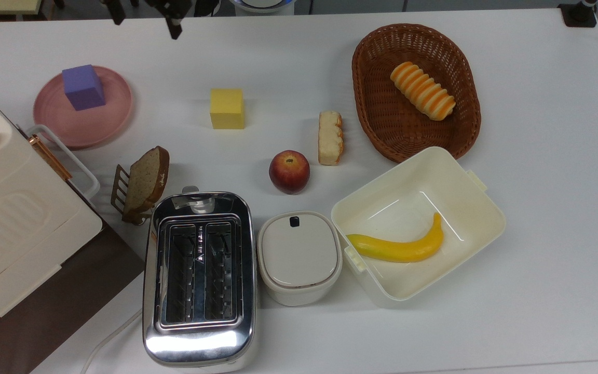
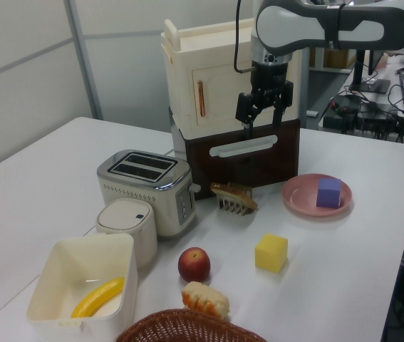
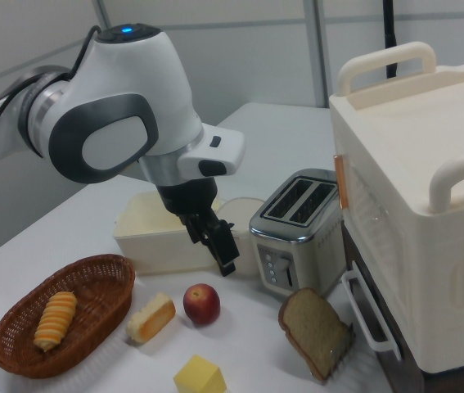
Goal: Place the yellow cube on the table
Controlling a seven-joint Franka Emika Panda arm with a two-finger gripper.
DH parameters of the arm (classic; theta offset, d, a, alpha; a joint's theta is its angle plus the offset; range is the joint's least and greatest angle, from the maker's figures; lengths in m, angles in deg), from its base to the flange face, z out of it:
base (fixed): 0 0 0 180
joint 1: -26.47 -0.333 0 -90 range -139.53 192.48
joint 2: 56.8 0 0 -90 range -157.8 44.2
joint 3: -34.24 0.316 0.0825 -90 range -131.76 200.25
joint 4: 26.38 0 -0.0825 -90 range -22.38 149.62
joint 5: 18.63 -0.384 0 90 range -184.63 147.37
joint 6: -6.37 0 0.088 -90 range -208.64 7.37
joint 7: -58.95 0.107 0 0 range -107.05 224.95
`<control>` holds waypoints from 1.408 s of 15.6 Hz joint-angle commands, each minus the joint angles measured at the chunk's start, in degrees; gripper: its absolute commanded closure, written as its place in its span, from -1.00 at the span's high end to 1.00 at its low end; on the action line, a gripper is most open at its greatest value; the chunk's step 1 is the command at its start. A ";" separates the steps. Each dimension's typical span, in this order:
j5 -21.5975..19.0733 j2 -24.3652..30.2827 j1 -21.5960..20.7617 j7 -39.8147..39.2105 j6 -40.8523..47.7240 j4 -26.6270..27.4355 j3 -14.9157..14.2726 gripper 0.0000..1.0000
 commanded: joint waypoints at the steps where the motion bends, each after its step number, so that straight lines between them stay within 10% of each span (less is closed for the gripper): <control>1: -1.02 0.34 -1.12 -0.43 3.39 0.09 1.73 1.00; 12: 1.16 -1.07 -2.87 -1.13 2.87 0.53 2.97 1.00; 22: 2.58 -1.16 -8.85 -1.22 2.78 0.35 -3.01 1.00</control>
